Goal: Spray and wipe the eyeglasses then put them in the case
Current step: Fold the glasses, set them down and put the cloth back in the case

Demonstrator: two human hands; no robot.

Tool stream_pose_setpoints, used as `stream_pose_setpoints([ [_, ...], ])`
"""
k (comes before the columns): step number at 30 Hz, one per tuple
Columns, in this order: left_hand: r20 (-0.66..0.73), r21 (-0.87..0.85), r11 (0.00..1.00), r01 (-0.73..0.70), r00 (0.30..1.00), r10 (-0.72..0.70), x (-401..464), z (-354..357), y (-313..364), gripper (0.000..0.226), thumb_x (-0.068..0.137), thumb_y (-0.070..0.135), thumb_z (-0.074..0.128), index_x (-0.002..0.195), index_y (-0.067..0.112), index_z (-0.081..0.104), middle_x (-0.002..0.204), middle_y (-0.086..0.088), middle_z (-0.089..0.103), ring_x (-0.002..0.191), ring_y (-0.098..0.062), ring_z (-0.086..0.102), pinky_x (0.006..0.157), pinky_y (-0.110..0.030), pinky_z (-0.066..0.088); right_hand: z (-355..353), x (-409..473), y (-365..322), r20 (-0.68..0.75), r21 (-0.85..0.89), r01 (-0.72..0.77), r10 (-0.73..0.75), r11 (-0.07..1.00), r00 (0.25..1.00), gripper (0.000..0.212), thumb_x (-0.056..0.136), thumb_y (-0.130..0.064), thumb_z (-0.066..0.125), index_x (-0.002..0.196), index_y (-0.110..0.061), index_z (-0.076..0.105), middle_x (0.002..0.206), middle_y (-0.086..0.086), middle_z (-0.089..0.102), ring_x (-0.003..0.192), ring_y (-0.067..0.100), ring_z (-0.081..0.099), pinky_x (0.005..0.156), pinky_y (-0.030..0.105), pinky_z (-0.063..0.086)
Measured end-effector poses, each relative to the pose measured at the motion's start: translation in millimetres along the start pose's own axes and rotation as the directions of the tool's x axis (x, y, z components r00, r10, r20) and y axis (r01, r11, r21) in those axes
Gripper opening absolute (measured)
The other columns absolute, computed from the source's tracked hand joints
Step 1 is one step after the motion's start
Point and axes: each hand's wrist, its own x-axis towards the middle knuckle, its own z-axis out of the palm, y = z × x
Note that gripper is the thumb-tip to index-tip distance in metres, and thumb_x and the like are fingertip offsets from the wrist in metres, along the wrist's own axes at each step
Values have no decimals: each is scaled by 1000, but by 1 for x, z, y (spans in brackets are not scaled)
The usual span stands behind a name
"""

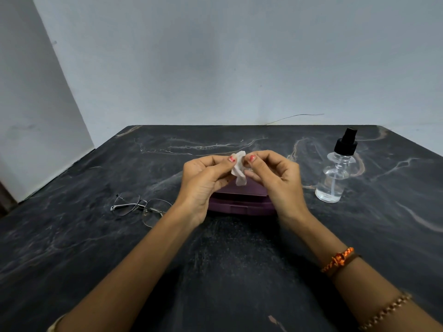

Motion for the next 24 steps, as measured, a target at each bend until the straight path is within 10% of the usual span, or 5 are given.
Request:
stream_pose_setpoints([
  [15, 10, 17, 1000, -19, 1000, 19, -4, 5, 2, 20, 78, 7, 62, 61, 13, 70, 60, 2, 72, 63, -8, 68, 56, -15, 53, 0, 2, -4, -47, 156, -121, 130, 980, 990, 18, 85, -6, 57, 71, -13, 65, 68, -4, 69, 69, 8, 67, 62, 16, 54],
  [24, -164, 67, 996, 59, 985, -47, 9, -19, 19, 9, 81, 11, 63, 72, 9, 65, 49, 7, 68, 46, -1, 60, 47, -12, 51, -18, 12, -15, -306, 181, -233, 280, 956, 910, 25, 84, -2, 49, 62, -12, 54, 45, -9, 48, 43, 3, 45, 45, 15, 46],
])
